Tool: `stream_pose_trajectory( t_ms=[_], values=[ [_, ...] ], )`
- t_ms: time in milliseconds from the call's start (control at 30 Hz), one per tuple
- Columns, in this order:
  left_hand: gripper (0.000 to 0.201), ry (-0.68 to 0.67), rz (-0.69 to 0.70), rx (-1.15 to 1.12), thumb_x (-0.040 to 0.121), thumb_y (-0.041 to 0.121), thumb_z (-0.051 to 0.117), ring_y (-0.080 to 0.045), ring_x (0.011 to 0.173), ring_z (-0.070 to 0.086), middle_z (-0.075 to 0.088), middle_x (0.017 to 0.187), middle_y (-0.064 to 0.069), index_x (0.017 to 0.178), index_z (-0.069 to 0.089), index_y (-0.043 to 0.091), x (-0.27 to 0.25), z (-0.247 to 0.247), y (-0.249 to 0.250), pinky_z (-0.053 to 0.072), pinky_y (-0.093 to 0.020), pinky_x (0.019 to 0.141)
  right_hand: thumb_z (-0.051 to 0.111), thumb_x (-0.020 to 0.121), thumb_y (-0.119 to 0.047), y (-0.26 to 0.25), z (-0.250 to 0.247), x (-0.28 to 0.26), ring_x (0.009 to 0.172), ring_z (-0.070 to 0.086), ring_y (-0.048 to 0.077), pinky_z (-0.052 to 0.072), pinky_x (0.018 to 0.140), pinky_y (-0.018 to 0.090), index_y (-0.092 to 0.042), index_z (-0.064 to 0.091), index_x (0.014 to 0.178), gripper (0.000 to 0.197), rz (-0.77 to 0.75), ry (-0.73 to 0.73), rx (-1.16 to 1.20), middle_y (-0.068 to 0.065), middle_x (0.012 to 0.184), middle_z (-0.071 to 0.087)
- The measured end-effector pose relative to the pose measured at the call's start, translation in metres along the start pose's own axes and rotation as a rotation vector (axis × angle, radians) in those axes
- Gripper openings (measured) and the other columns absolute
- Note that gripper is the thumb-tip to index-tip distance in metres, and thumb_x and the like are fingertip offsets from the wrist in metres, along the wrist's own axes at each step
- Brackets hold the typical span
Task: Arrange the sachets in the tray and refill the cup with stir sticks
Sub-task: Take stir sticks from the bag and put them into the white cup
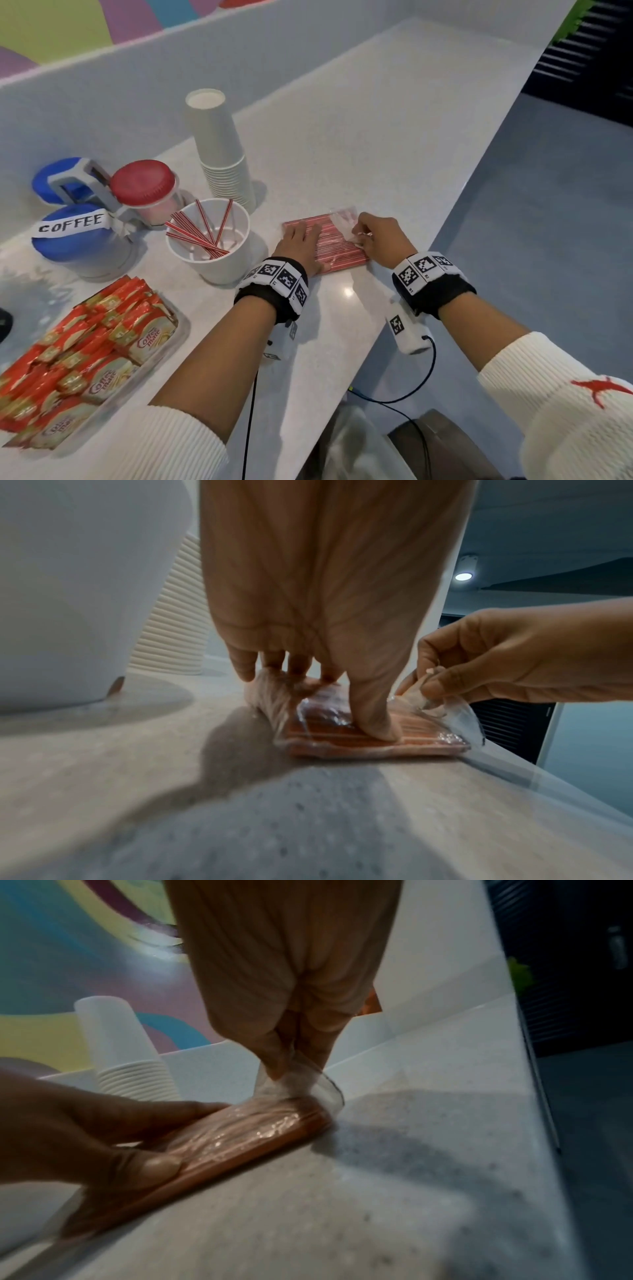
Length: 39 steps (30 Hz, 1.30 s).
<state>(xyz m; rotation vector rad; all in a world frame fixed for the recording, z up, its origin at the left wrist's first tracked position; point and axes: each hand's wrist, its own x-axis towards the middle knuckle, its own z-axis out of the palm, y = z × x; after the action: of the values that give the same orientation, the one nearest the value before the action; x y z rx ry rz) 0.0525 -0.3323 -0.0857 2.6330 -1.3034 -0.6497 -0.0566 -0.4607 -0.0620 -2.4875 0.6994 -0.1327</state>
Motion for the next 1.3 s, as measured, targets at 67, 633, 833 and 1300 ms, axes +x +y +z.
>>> stream_pose_trajectory(
  t_ms=[67,633,833,1300],
  values=[
    [0.084,-0.004,-0.001,0.004,0.086,0.035,0.061,-0.031,0.144,0.007,0.01,0.155,-0.013,0.148,0.008,0.016,-0.001,-0.002,0.001,0.017,-0.042,0.117,0.049,0.09,-0.002,0.0,0.001,0.002,0.089,0.061,0.036,0.051,0.079,0.044,0.002,0.054,0.091,0.007,0.014,0.02,0.021,0.022,0.099,0.065],
    [0.074,-0.081,-0.119,-0.02,0.085,0.045,0.058,-0.027,0.137,0.024,0.028,0.149,-0.005,0.146,0.021,0.025,0.007,-0.027,0.014,0.031,-0.046,0.109,0.049,0.088,-0.003,-0.012,-0.015,0.077,0.133,0.039,0.02,0.029,0.107,0.025,-0.016,0.041,0.138,0.052,-0.043,-0.319,-0.148,0.003,0.146,0.041],
    [0.08,-0.102,-0.154,-0.098,0.085,0.038,0.062,-0.024,0.142,0.016,0.019,0.154,-0.007,0.148,0.016,0.017,0.012,-0.032,0.02,0.019,-0.038,0.115,0.055,0.089,-0.009,-0.009,-0.016,0.103,0.118,0.051,0.021,0.037,0.094,0.021,-0.009,0.055,0.125,0.036,-0.181,-0.447,-0.175,0.008,0.126,0.058],
    [0.072,0.006,-0.337,-0.261,0.091,0.04,0.052,-0.021,0.146,-0.001,0.001,0.159,-0.002,0.149,0.01,0.026,0.002,-0.013,0.029,0.006,-0.035,0.117,0.059,0.086,-0.007,-0.003,-0.01,0.122,0.075,0.057,0.015,0.046,0.06,0.022,-0.01,0.061,0.092,0.007,-0.461,-0.72,-0.061,0.0,0.09,0.057]
  ],
)
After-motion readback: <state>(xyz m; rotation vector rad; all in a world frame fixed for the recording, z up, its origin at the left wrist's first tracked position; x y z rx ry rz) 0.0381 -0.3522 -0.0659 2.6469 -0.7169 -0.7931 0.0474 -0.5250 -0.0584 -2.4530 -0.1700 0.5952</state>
